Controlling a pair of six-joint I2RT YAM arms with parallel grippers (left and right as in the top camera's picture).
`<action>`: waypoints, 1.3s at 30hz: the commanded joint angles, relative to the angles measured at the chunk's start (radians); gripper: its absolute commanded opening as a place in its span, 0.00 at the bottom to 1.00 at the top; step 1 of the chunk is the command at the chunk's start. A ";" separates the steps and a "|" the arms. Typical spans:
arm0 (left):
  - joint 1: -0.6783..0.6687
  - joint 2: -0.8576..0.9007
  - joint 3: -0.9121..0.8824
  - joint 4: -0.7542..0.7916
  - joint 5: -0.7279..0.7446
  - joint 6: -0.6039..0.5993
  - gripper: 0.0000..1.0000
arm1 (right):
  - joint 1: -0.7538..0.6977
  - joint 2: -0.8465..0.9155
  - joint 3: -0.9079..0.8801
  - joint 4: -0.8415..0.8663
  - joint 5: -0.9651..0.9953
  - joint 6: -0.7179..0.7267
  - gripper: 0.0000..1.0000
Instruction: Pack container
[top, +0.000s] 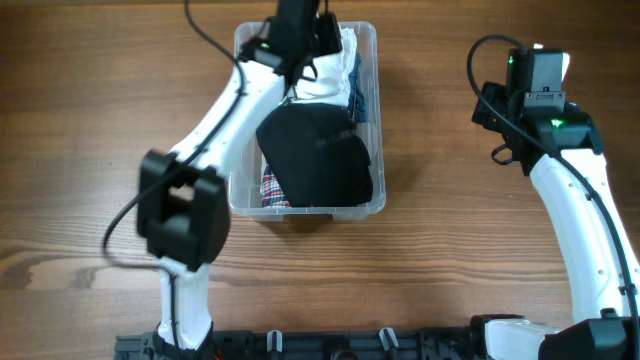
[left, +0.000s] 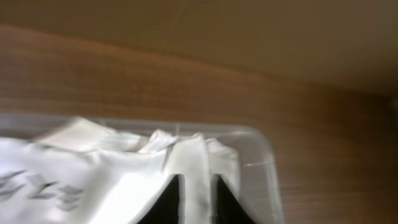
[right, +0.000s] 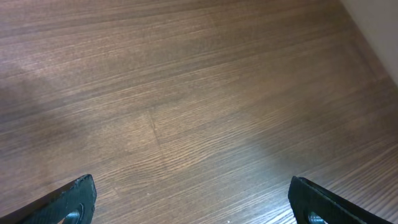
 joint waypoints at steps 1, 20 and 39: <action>0.078 -0.195 0.006 -0.059 -0.019 -0.008 0.51 | -0.002 0.006 -0.001 0.002 -0.005 -0.001 1.00; 0.327 -0.305 0.006 -0.296 -0.105 -0.007 1.00 | -0.002 0.006 -0.001 0.002 -0.005 -0.001 1.00; 0.327 -0.305 0.006 -0.296 -0.105 -0.007 1.00 | -0.003 0.006 -0.001 0.002 -0.005 -0.001 1.00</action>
